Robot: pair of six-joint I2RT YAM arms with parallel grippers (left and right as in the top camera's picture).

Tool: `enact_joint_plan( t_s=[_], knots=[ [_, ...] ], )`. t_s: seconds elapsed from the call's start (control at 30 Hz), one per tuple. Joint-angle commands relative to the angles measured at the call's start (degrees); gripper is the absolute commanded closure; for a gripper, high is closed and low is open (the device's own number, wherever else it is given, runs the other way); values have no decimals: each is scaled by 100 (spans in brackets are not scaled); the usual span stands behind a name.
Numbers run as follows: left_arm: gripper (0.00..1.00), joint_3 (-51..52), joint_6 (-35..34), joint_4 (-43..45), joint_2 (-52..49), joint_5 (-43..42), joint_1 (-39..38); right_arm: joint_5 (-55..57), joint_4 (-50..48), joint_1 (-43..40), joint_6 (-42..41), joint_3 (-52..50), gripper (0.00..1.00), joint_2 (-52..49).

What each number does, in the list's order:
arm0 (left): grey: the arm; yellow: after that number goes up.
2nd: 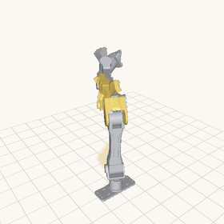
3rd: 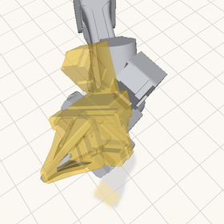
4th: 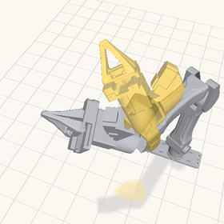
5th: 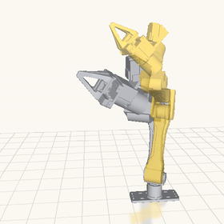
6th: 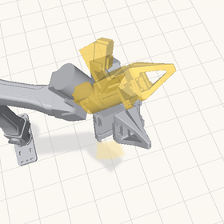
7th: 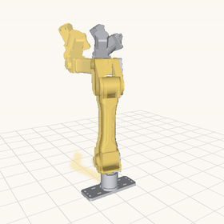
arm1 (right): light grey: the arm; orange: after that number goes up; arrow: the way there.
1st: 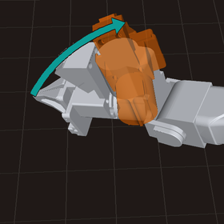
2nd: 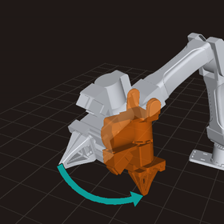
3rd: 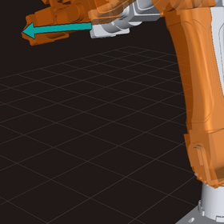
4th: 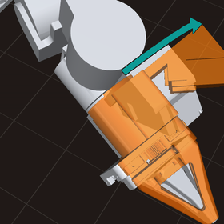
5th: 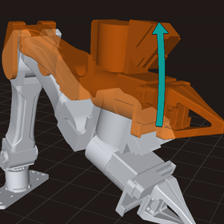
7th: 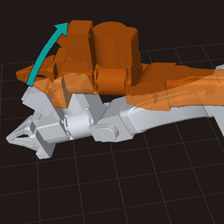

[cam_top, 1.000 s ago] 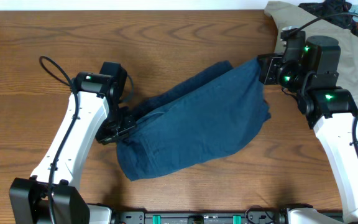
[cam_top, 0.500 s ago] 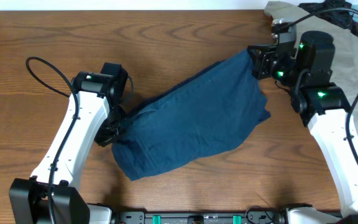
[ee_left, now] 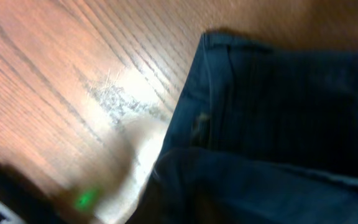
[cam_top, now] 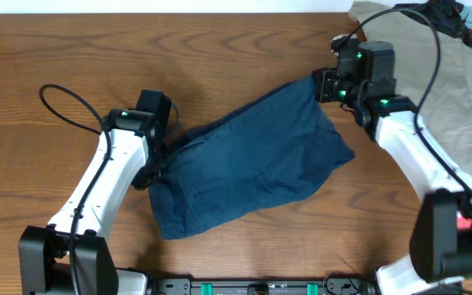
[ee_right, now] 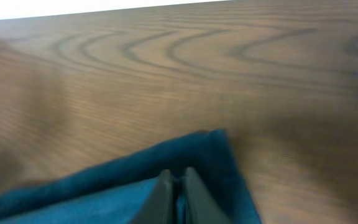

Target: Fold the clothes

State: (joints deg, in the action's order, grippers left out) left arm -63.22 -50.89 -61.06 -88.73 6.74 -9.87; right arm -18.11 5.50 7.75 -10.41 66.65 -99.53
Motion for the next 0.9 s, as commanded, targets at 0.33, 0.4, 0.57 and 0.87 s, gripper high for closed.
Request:
enact_joint_plan(
  t_s=[0.33, 0.4, 0.57, 0.87],
  knots=[
    [8, 50, -26, -162, 0, 291, 59, 452, 577, -70, 22, 94, 36, -216],
    [8, 50, -26, -313, 0, 251, 57, 868, 1281, -107, 24, 94, 42, -219],
    [8, 179, -28, -391, 0, 140, 52, 1499, 2376, -131, 98, 11, 54, -352],
    [8, 382, -42, -133, 0, -223, 52, 1414, 2966, -131, 173, -39, 54, -638]
  ],
)
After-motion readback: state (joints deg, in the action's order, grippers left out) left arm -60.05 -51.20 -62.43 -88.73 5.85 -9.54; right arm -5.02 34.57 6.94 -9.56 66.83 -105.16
